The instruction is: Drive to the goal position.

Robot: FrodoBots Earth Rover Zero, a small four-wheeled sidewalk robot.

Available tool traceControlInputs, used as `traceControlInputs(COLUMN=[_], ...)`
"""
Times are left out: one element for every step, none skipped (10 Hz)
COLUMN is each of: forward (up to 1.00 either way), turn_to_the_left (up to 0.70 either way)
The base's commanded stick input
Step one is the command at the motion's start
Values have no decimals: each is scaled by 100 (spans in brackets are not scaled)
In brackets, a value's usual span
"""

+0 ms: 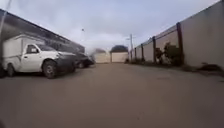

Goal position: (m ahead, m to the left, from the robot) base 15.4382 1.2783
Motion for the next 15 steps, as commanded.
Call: traceControlInputs(forward=[50, 50, 50, 50, 50, 50, 50, 50, 50, 50, 50, 50, 50, 50, 50], turn_to_the_left=[0, 0, 0, 0, 0, 0, 0, 0, 0, 0, 0, 0, 0, 0, 0])
